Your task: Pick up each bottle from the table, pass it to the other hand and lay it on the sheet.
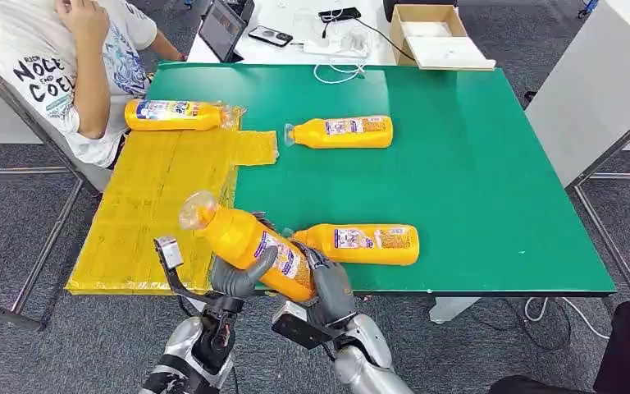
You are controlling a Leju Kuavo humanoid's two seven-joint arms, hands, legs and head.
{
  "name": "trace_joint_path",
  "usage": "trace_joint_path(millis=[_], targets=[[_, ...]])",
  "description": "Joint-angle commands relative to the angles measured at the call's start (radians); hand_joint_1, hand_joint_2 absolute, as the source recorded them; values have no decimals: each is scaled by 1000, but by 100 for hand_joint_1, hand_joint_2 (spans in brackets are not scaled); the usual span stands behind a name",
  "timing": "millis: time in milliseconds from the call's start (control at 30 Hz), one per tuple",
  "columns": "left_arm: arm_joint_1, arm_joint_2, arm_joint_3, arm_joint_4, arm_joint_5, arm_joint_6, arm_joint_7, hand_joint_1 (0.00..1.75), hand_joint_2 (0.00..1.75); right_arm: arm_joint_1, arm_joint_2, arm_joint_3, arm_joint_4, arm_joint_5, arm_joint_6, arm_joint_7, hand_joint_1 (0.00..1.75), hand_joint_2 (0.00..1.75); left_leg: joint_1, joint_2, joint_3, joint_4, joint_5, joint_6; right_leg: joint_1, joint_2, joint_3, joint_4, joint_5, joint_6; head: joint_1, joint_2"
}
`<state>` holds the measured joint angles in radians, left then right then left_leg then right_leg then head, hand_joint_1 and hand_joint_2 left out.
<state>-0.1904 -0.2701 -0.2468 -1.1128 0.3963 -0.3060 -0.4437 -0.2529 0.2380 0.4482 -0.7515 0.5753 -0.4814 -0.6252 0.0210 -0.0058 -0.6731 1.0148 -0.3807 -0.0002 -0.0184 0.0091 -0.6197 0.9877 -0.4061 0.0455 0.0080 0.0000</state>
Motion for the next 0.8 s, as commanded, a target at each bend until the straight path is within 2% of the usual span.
trace_joint_path(millis=[33, 233, 267, 300, 333, 367, 467, 533, 633, 667, 700, 800], targets=[[-68, -4, -42, 46, -8, -4, 3, 175, 175, -1, -10, 40, 80, 18, 32, 2, 175, 175, 0, -3, 6, 0, -2, 1, 1, -4, 7, -1, -3, -2, 0, 0], [-69, -4, -42, 45, -9, -4, 3, 175, 175, 0, -9, 37, 79, 17, 28, 3, 175, 175, 0, -3, 6, 0, -2, 1, 1, -4, 8, -1, -3, -2, 0, 0], [-69, -4, -41, 44, -10, -3, 4, 175, 175, 0, -7, 32, 77, 13, 25, 4, 72, 175, 0, -2, 3, 0, -1, 1, 1, -3, 5, -1, -2, -1, 0, 0], [-67, -4, -39, 40, -11, 1, 4, 175, 175, 1, -3, 21, 72, 5, 15, 8, 0, 175, 0, -3, 6, 0, -2, 1, 1, -4, 7, 0, -3, -2, 0, 0], [-64, -3, -37, 34, -13, 5, 3, 175, 175, 1, -1, 15, 66, -8, 33, 10, 0, 0, 0, -2, 3, 0, -1, 1, 1, -3, 4, -1, -1, -1, 0, 0], [-63, -2, -35, 29, -17, 10, 3, 175, 175, 4, 0, 2, 48, -28, 46, 9, 0, 0, 0, -3, 6, 0, -2, 1, 1, -4, 7, 0, -3, -2, 0, 0], [-59, 3, -31, 13, -44, 30, -12, 175, 175, 21, -5, -27, -19, -72, 65, -6, 0, 0, 0, -1, 2, 0, -1, 1, 1, -2, 3, 0, -1, -1, 0, 0], [-60, 5, -27, 2, -68, 51, -25, 175, 175, 44, -12, -46, -105, -106, 83, -18, 0, 0, 0, -1, 6, 0, -3, 1, 1, -3, 7, 0, -3, -2, 0, 0], [-79, 6, -2, -5, -127, 138, -63, 175, 175, 81, -23, -65, -254, -154, 109, -26, 0, 0, 0, -3, 3, 1, -2, 1, 0, -4, 4, 1, -2, -2, 0, 0], [-129, -3, 79, -11, -279, 296, -206, 175, 175, 113, -33, -51, -409, -287, 116, -73, 0, 0, 0, -3, 5, 1, -3, 1, 1, -4, 6, 1, -4, -2, 0, 0], [-259, 46, 119, 46, -270, 509, -204, 175, 175, 106, -55, -45, -476, -316, 112, -68, 0, 0, 0, -2, 3, 1, -2, 1, 0, -3, 4, 1, -2, -2, 0, 0], [-376, 77, 206, 138, -262, 482, -172, 175, 175, 110, -56, -61, -545, -303, 140, -22, 0, 0, 0, -4, -1, 4, 0, 0, 1, -5, 0, 5, -2, -3, 0, 0]])
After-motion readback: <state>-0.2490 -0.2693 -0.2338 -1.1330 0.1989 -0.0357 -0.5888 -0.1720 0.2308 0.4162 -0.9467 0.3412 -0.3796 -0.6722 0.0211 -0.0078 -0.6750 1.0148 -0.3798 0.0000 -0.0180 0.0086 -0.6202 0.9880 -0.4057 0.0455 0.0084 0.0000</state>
